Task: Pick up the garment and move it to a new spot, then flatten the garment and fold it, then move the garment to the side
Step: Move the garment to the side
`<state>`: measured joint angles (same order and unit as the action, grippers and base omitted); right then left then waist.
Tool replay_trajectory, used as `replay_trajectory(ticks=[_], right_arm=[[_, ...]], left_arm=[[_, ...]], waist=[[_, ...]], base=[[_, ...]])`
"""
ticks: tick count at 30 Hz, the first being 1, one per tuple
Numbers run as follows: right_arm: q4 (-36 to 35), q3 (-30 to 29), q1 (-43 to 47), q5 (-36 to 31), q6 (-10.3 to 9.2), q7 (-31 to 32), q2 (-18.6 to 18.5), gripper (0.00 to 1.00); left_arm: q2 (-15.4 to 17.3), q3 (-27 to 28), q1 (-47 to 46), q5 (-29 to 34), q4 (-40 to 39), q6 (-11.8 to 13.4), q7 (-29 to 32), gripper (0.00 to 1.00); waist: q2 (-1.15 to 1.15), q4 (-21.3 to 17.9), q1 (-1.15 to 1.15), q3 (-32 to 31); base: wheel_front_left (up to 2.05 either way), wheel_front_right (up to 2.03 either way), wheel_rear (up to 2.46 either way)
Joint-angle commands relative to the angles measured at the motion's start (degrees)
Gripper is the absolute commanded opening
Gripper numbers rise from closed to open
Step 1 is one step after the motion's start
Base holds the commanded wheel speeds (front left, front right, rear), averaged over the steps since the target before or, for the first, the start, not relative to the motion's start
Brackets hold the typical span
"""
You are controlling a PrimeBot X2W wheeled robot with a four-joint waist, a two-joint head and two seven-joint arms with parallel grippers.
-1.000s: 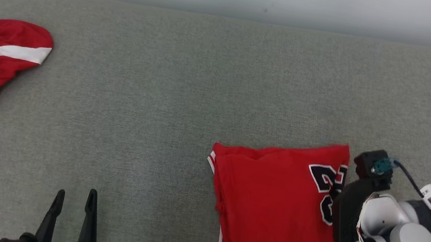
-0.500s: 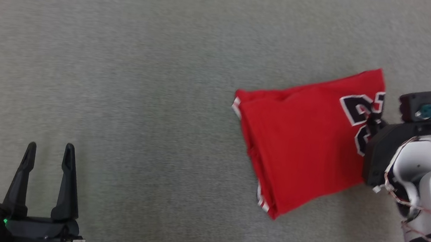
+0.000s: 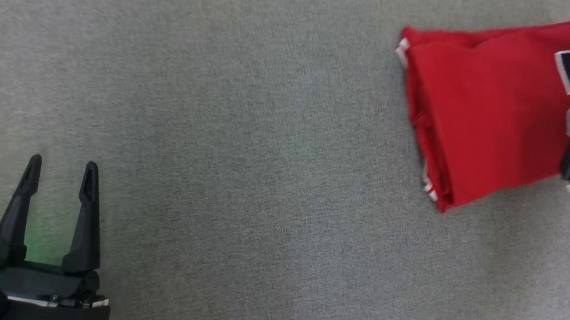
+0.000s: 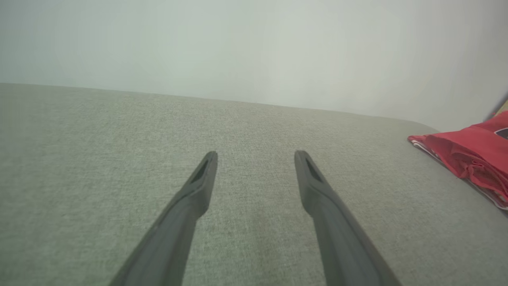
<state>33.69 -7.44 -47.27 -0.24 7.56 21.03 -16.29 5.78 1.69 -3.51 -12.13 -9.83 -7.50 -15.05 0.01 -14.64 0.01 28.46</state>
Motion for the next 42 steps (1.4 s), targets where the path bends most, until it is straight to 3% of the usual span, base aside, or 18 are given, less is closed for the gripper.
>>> replay_trajectory(ticks=[1,8,14,27,28,29,30,36,42], right_arm=[[0.24,-0.54,-0.71,-0.46,-0.16,-0.55,-0.59,0.0],[3.08,-4.31,-3.39,-5.32,-0.17,-5.34,-1.55,0.0],[4.27,-3.82,-4.87,-9.2,-0.16,-12.48,-1.87,0.0],[7.64,-9.87,-6.97,-16.98,-0.17,-19.49,0.35,0.0],[8.01,-10.27,-7.1,-17.28,-0.17,-19.97,0.33,0.11],[8.32,-10.4,-7.28,-17.71,-0.17,-20.77,0.29,0.43],[8.59,-10.93,-7.51,-18.02,-0.16,-21.35,0.28,1.0],[8.69,-11.36,-7.84,-19.47,-0.16,-25.17,1.18,1.0],[10.51,-7.86,-6.41,-15.83,-0.17,-31.83,3.1,1.0]], left_arm=[[0.46,-0.13,-0.49,0.63,-0.43,0.05,-0.16,1.0],[2.59,-1.26,-1.58,1.3,-3.38,0.05,-0.15,1.0],[4.59,-2.08,-2.28,1.41,-4.92,0.05,-0.15,1.0],[6.35,-2.45,-1.31,0.42,-4.4,0.02,-0.09,1.0],[6.4,-2.57,-1.26,0.4,-4.32,0.02,-0.09,1.0],[6.43,-2.65,-1.24,0.32,-4.22,0.02,-0.09,1.0],[6.47,-2.72,-1.23,0.28,-4.1,0.02,-0.09,1.0],[5.82,-2.2,-1.7,0.12,-3.68,0.04,-0.1,1.0],[3.75,-0.83,-1.34,0.4,-2.36,0.07,-0.14,1.0]], waist=[[-0.01,-1.86,-0.01,2.91],[-0.01,-4.06,-0.01,5.69],[-0.01,-5.82,-0.01,7.52],[-0.01,-7.18,-0.01,7.79],[-0.01,-7.13,-0.01,7.72],[-0.01,-7.06,-0.01,7.63],[-0.01,-6.96,-0.01,7.5],[-0.01,-5.99,-0.01,6.08],[-0.01,-3.35,-0.01,2.06]], base=[[0.0,0.0,0.0],[0.0,0.0,0.0],[0.0,0.0,0.0],[0.0,0.0,0.0],[0.0,0.0,0.0],[0.0,0.0,0.0],[0.0,0.0,0.0],[0.0,0.0,0.0],[0.0,0.0,0.0]])
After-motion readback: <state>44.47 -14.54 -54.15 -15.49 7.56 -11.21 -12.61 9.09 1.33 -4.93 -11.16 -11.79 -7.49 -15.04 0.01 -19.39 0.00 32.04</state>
